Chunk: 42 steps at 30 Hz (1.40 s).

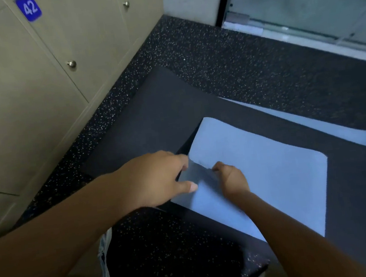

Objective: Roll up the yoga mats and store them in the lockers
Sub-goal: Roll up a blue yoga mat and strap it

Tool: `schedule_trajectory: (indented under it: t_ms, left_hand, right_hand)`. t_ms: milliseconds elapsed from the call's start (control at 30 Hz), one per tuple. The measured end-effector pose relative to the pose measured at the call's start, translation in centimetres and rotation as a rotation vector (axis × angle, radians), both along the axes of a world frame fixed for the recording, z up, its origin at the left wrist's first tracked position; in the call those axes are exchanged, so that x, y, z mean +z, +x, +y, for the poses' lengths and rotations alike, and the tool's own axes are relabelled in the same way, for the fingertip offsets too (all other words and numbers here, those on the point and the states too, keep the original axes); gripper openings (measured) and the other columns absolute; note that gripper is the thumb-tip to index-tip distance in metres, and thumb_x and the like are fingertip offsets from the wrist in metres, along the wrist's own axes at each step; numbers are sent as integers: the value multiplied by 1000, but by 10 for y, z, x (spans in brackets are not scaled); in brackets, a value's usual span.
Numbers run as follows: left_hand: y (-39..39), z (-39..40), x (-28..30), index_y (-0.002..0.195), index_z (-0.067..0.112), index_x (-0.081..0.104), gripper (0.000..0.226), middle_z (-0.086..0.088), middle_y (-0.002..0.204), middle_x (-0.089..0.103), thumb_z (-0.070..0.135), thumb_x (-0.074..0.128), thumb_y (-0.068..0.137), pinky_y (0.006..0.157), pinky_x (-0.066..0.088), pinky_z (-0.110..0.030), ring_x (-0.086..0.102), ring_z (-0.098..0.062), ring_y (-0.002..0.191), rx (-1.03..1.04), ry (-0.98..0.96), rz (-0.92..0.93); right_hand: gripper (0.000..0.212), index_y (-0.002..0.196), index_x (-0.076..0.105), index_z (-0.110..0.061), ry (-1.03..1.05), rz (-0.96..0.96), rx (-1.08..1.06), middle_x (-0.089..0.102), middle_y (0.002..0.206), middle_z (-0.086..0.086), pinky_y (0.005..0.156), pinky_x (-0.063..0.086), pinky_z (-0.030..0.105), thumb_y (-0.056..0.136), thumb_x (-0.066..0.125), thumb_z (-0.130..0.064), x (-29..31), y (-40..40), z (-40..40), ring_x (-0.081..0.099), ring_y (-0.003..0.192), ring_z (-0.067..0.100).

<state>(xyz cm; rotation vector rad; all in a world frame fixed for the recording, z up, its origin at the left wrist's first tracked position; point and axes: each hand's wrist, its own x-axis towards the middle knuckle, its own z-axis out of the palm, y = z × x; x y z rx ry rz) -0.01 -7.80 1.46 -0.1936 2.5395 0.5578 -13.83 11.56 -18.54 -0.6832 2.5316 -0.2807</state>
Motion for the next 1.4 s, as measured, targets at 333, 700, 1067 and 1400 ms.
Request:
schedule_trajectory:
  t_ms: [333,700,1067,1400]
  left_hand:
    - [-19,13,33,128,37,53,47,12,126,54,65,59,91,96,51,-41,58,-15,110,35,106,185]
    - [-14,60,52,146,36,35,71,18,140,38,63,66,88,99,48,-41,41,-11,129,26,187,371]
    - [-21,64,46,64,13,36,48,-1,52,36,31,69,94,50,29,-33,29,-18,51,228,304,639]
    - [-34,58,57,78,-9,53,36,-30,74,62,18,68,95,71,61,-57,75,-16,60,665,723,643]
  right_hand:
    - [20,104,71,-22,-109,126,-70,72,102,2,74,45,30,100,54,-14,158,-29,67,66,96,24]
    - [21,110,65,-21,-80,328,60,70,100,3,70,49,39,101,49,-11,238,15,96,63,87,29]
    - [16,114,67,-20,-388,427,-26,67,110,-2,87,47,30,103,56,-15,252,27,86,56,101,18]
    - [55,127,45,-24,-627,337,-162,50,121,-14,91,46,27,89,62,-61,261,47,65,52,110,6]
